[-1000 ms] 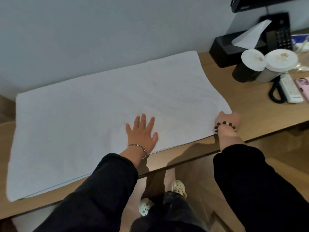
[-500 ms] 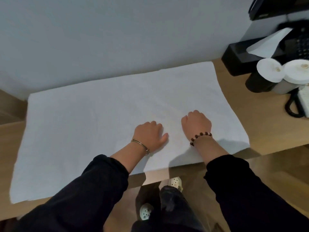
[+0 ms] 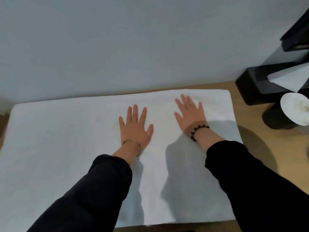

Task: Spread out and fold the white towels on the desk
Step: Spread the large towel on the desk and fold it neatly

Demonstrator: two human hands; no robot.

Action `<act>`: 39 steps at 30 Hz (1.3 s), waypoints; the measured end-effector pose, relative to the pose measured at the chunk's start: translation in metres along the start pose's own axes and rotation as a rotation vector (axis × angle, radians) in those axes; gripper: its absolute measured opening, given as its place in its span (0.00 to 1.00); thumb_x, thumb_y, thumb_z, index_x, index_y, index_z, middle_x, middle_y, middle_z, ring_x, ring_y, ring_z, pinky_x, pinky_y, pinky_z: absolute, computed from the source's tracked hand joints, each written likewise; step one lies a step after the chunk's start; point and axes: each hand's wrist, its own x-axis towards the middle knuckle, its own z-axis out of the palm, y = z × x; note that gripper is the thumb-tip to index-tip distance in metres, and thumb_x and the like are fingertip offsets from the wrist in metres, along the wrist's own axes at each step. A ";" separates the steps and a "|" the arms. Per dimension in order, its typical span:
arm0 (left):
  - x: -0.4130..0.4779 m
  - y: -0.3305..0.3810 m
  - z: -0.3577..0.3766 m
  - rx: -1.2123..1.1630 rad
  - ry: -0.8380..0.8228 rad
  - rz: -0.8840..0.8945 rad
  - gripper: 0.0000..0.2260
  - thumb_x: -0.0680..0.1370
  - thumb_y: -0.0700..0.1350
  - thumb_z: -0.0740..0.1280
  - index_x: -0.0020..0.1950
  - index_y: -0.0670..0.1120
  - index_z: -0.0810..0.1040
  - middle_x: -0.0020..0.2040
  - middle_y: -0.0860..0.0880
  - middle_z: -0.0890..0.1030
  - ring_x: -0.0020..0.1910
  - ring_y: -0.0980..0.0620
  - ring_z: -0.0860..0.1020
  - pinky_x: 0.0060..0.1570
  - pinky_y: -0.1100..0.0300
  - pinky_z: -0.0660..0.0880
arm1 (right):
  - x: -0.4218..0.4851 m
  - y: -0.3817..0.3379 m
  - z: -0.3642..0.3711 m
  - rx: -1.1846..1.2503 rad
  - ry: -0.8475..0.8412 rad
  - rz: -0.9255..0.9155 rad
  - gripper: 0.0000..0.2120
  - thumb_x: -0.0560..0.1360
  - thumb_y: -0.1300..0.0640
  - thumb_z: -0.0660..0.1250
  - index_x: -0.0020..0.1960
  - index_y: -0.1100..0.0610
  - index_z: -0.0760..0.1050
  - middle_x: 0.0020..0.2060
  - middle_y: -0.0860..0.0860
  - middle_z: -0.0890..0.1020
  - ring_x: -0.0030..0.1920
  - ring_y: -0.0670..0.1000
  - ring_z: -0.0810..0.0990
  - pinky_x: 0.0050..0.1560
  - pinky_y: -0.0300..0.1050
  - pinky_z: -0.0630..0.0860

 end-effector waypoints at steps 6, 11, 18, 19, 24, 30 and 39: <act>0.006 0.005 -0.002 0.009 -0.009 -0.005 0.31 0.74 0.63 0.37 0.76 0.57 0.36 0.77 0.50 0.38 0.76 0.48 0.37 0.71 0.41 0.43 | 0.025 0.037 -0.011 0.101 0.053 0.452 0.28 0.81 0.47 0.42 0.78 0.55 0.41 0.77 0.50 0.42 0.77 0.49 0.42 0.74 0.57 0.41; 0.006 0.005 -0.002 0.006 -0.010 -0.003 0.31 0.73 0.63 0.36 0.76 0.56 0.37 0.77 0.50 0.39 0.76 0.48 0.37 0.71 0.42 0.43 | 0.005 -0.012 0.001 -0.002 0.089 -0.070 0.28 0.81 0.47 0.49 0.78 0.51 0.45 0.77 0.53 0.45 0.77 0.53 0.46 0.72 0.59 0.45; 0.006 0.004 -0.002 -0.011 0.003 0.003 0.31 0.74 0.63 0.38 0.76 0.57 0.38 0.77 0.50 0.39 0.76 0.48 0.36 0.71 0.42 0.42 | 0.024 0.077 -0.008 0.084 0.122 0.208 0.27 0.81 0.48 0.46 0.78 0.56 0.48 0.77 0.52 0.50 0.77 0.51 0.48 0.74 0.52 0.44; 0.005 0.004 -0.003 -0.010 0.003 0.004 0.30 0.74 0.63 0.38 0.76 0.57 0.38 0.77 0.50 0.39 0.76 0.48 0.36 0.71 0.42 0.42 | 0.025 0.076 -0.008 0.113 0.167 0.306 0.27 0.81 0.48 0.46 0.77 0.56 0.49 0.77 0.53 0.52 0.76 0.52 0.50 0.74 0.53 0.46; 0.006 0.004 -0.001 -0.003 0.015 0.002 0.31 0.74 0.63 0.37 0.76 0.57 0.37 0.77 0.50 0.38 0.76 0.48 0.36 0.71 0.42 0.41 | 0.035 0.085 -0.028 0.458 0.353 0.788 0.25 0.81 0.45 0.51 0.72 0.59 0.62 0.69 0.59 0.67 0.69 0.59 0.65 0.67 0.57 0.63; 0.006 0.005 -0.002 -0.014 0.019 0.001 0.30 0.74 0.62 0.38 0.76 0.57 0.39 0.78 0.51 0.39 0.76 0.49 0.37 0.72 0.43 0.42 | 0.035 0.092 -0.047 0.826 0.323 0.978 0.20 0.76 0.41 0.59 0.48 0.59 0.71 0.41 0.53 0.73 0.39 0.53 0.71 0.41 0.44 0.68; 0.006 0.005 -0.004 0.001 0.007 -0.005 0.30 0.74 0.62 0.38 0.76 0.56 0.38 0.78 0.50 0.39 0.76 0.48 0.37 0.72 0.43 0.42 | 0.031 0.115 -0.082 0.977 -0.173 0.871 0.37 0.70 0.32 0.62 0.68 0.59 0.69 0.60 0.57 0.75 0.56 0.59 0.76 0.59 0.51 0.71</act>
